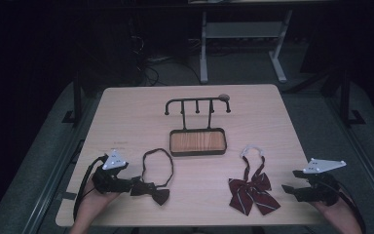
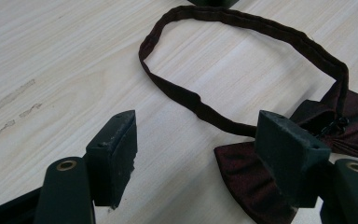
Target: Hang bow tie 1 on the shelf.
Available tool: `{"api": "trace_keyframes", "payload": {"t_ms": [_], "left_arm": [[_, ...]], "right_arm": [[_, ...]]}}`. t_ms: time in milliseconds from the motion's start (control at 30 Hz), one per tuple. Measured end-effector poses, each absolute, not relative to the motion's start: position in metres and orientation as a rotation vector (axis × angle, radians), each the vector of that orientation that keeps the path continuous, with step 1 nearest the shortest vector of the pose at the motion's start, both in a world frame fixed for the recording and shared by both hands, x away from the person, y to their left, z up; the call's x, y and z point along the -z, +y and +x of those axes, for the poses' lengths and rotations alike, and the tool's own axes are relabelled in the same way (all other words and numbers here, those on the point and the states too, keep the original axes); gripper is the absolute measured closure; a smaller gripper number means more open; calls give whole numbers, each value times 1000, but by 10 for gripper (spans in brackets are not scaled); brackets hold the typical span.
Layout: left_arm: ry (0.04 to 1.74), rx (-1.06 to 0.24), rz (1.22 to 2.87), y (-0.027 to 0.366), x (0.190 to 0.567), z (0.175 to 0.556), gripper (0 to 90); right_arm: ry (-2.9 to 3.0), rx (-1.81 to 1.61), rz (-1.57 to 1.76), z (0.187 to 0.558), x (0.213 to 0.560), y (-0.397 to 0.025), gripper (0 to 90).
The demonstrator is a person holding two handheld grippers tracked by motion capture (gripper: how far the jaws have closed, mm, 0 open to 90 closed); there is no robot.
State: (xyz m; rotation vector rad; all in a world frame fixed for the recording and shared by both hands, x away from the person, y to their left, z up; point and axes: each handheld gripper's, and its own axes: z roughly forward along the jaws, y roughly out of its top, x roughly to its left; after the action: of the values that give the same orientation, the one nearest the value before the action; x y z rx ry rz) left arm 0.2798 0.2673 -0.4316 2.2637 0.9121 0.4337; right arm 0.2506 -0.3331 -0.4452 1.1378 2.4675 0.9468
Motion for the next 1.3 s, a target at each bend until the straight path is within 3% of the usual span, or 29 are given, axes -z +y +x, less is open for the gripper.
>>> {"api": "trace_keyframes", "payload": {"t_ms": [1100,1300], "left_arm": [[907,-471,2240,270,427,275,287],[907,-472,2242,271,426,275,288]], "right_arm": [[2670,-912,934,275,411,-273,265],[2672,-891,924,280,403,-267,331]]}}
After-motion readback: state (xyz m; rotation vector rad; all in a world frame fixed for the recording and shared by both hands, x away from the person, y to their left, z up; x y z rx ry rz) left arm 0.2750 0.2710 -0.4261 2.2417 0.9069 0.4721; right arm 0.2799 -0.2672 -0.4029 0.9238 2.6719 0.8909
